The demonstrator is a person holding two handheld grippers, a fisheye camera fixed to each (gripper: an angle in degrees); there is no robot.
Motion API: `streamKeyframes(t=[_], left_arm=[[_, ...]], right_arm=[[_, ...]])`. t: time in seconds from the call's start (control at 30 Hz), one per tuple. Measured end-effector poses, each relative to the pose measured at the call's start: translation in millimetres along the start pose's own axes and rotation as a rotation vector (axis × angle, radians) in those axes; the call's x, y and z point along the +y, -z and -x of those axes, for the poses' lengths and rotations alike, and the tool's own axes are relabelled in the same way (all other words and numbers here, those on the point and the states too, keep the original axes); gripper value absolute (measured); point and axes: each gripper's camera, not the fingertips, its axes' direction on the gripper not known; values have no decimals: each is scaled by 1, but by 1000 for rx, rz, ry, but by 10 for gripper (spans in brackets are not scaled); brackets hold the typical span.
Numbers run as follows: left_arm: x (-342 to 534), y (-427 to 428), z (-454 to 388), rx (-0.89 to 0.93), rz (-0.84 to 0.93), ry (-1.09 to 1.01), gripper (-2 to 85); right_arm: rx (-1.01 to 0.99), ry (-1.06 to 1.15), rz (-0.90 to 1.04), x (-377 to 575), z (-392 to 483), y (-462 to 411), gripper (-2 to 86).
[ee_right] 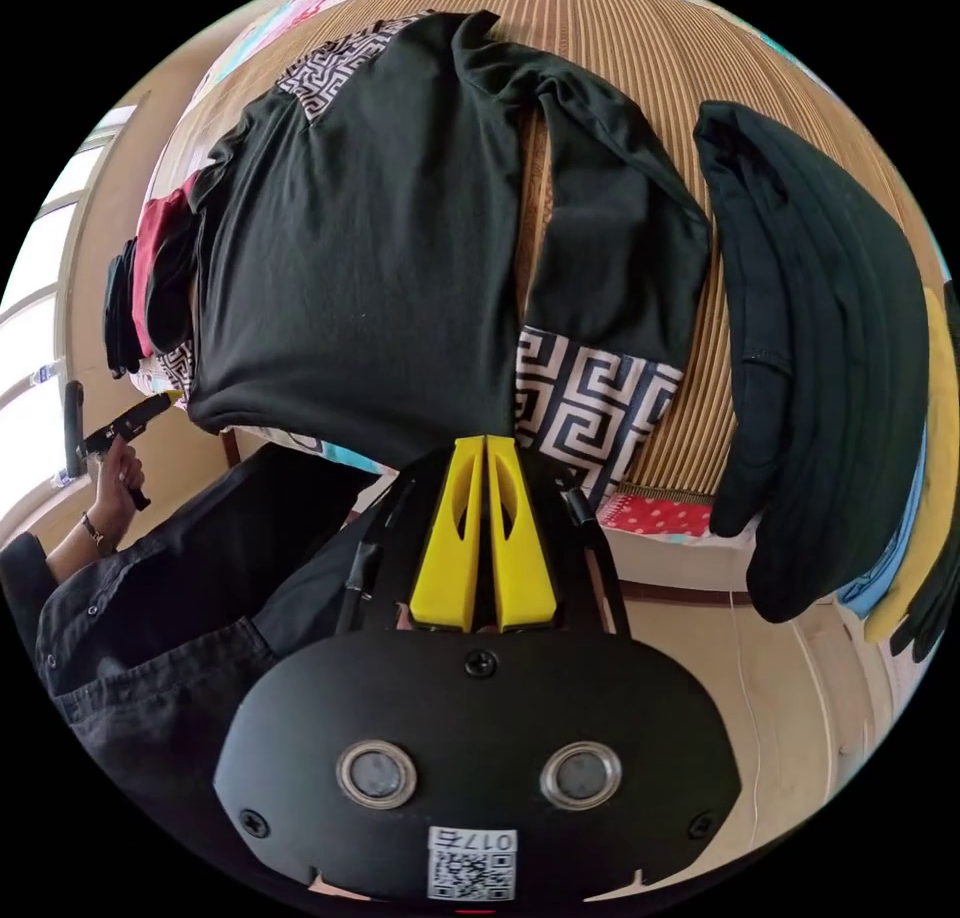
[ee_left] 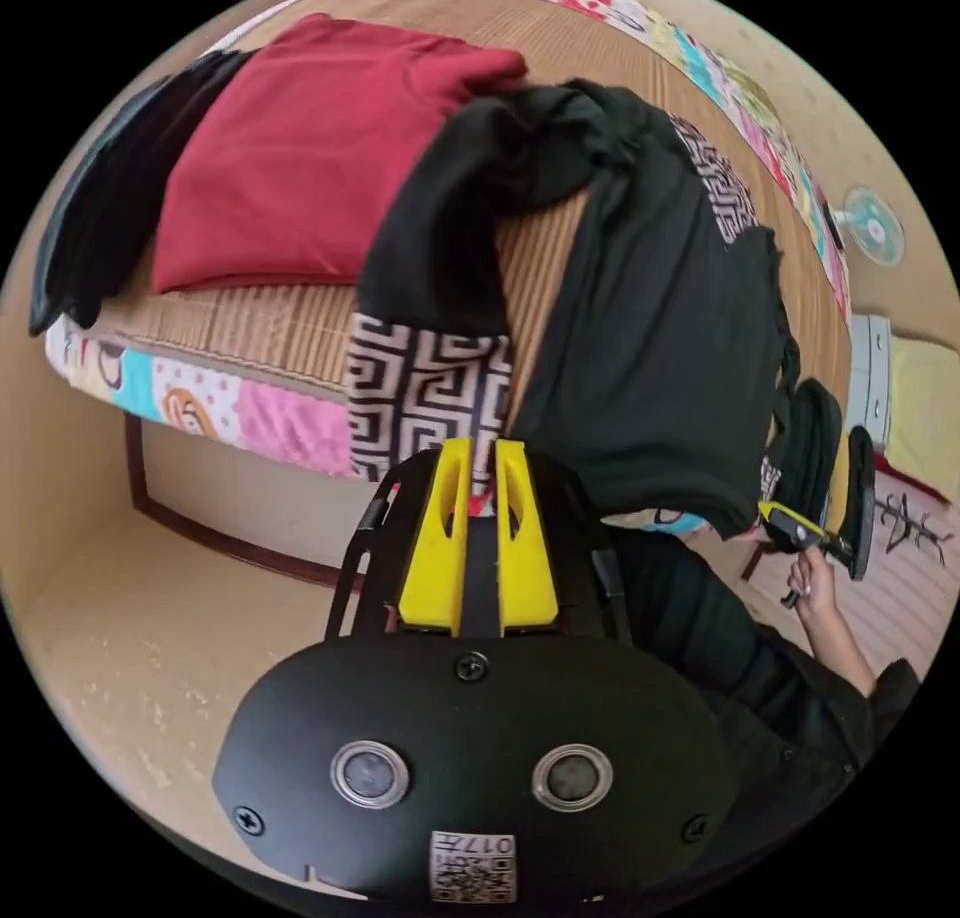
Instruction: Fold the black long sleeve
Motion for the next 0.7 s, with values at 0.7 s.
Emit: streamKeyframes(t=[0.7], left_arm=[[-29, 14, 206, 447, 265, -64, -8]], right_arm=[[32, 312, 9, 10, 105, 22, 9]])
